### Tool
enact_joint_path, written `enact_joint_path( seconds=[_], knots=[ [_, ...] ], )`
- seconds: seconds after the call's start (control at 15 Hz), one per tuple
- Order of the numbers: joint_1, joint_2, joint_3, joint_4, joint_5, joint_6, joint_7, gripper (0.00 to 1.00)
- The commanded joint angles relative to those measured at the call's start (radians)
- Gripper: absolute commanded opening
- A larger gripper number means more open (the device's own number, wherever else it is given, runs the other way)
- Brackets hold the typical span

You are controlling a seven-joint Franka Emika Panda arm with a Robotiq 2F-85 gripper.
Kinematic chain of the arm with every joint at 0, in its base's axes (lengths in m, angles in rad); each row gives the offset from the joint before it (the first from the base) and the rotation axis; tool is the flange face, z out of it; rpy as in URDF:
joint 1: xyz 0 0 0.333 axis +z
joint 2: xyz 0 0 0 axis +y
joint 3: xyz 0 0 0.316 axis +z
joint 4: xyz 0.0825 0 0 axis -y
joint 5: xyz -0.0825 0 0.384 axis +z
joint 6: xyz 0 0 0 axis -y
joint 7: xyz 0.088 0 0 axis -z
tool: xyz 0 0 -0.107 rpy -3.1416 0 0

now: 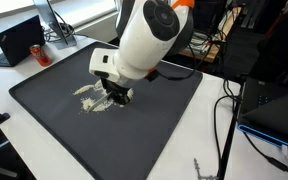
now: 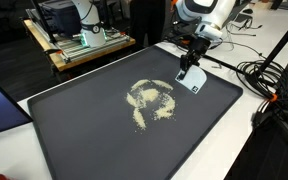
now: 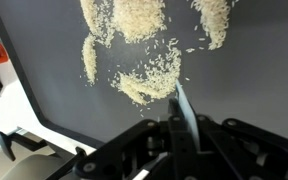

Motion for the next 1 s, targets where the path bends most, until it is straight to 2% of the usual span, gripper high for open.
enact_joint_path(
  seconds=[0.0,0.33,0.93],
  knots=[
    [-0.012,-0.045,0.027,-0.038,0.095,0.012,-0.081,0.01],
    [-0.005,-0.125,0.023,-0.134,0.176,0.036,-0.152,0.01],
    [-0.086,-0.412,0.029,-0.494,0.334,0.251,-0.258,0.01]
  ],
)
